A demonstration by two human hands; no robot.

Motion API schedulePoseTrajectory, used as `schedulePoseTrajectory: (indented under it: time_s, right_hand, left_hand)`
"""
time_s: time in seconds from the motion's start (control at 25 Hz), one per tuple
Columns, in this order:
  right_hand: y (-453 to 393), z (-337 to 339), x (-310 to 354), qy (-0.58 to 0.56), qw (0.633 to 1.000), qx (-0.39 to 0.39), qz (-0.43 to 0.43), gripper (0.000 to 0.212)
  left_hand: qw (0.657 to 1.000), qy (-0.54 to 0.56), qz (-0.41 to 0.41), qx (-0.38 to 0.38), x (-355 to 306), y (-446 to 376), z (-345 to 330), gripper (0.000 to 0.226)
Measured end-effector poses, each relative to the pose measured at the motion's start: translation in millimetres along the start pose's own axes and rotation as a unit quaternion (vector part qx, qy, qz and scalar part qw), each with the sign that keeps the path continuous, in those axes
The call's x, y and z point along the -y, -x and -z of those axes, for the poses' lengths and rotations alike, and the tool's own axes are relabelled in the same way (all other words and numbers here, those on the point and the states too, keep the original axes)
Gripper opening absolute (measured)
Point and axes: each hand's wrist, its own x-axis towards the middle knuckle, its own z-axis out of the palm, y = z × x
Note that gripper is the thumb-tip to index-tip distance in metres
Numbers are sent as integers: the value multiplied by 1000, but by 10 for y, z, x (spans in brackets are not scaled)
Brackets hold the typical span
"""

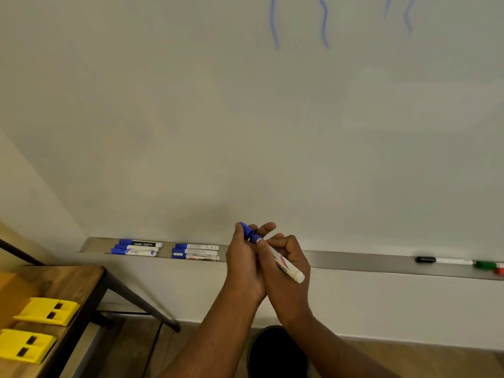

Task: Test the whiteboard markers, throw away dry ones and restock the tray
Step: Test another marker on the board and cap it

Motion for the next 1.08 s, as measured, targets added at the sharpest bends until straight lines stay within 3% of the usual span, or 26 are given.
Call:
schedulePoseTrajectory:
  time_s: [0.08,0.32,0.48,0.6,0.68,0.76,0.92,1.0,1.08]
  right_hand:
    - [-4,22,-7,-11,1000,4,0,5]
    - [-225,170,24,-10,998,36,46,10]
    - [-488,267,97,23,995,38,88,25]
    - [-741,229,253,72,985,37,151,35]
    - [-919,156,450,90,971,30,221,31]
    - [-1099,63,734,91,951,21,294,21]
    - [-1437,-159,1384,92,909,34,406,29]
    - [-1583,-316,1749,112,876,30,468,28]
    - [-1739,-526,2145,152,843,12,516,26]
  left_hand:
    - [1000,-5,7,8,-18,14,-26,50]
    - [997,-62,-37,16,-26,-122,-215,43]
    - [981,-150,-124,-13,-167,-236,-445,42]
    - [946,-221,-235,-36,-520,-353,-683,45]
    - [892,-288,-345,-39,-859,-375,-865,43]
    - [805,-356,-472,-49,-1279,-366,-1066,38]
    - [561,-439,-699,-57,-2253,-304,-1463,46]
    - [506,-436,-742,-61,-2722,-226,-1695,50]
    - [496,-433,-748,-81,-3116,-99,-1917,50]
